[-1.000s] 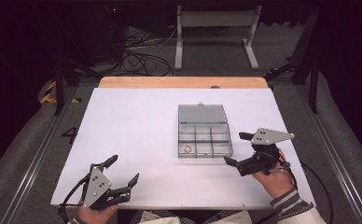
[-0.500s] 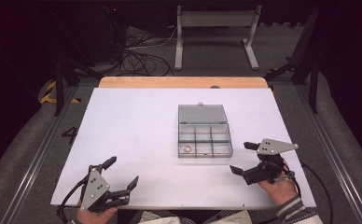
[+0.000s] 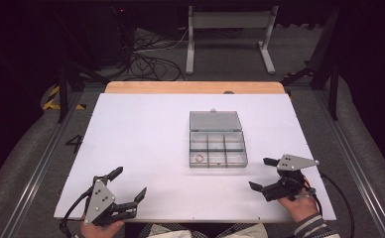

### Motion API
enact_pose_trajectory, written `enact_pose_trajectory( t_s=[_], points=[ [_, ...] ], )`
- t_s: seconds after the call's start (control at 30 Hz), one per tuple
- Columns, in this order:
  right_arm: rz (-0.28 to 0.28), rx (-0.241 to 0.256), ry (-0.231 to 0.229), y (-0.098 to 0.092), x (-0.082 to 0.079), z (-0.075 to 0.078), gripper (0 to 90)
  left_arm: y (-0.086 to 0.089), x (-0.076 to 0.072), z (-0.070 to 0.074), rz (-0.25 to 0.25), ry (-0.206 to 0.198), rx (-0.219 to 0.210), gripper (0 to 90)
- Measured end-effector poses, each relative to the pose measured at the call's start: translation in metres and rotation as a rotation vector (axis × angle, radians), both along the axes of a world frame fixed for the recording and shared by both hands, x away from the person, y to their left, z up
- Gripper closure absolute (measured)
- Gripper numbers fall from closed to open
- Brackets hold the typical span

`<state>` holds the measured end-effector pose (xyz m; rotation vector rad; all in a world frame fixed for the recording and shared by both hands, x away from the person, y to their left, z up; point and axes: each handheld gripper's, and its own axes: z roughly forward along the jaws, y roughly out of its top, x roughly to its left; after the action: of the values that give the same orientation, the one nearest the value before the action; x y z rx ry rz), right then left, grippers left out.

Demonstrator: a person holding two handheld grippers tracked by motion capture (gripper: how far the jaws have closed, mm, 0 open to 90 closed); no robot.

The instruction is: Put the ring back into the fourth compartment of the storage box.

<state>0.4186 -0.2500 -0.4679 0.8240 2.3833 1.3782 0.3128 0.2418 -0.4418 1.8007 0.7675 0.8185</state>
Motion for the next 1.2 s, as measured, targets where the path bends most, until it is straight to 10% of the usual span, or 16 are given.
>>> enact_pose_trajectory(
  t_s=[1.2],
  points=[
    [-0.01, -0.023, -0.012, -0.004, -0.006, -0.015, 0.3, -0.001, 0.004, -0.003, 0.002, 0.026, 0.005, 12.2]
  ],
)
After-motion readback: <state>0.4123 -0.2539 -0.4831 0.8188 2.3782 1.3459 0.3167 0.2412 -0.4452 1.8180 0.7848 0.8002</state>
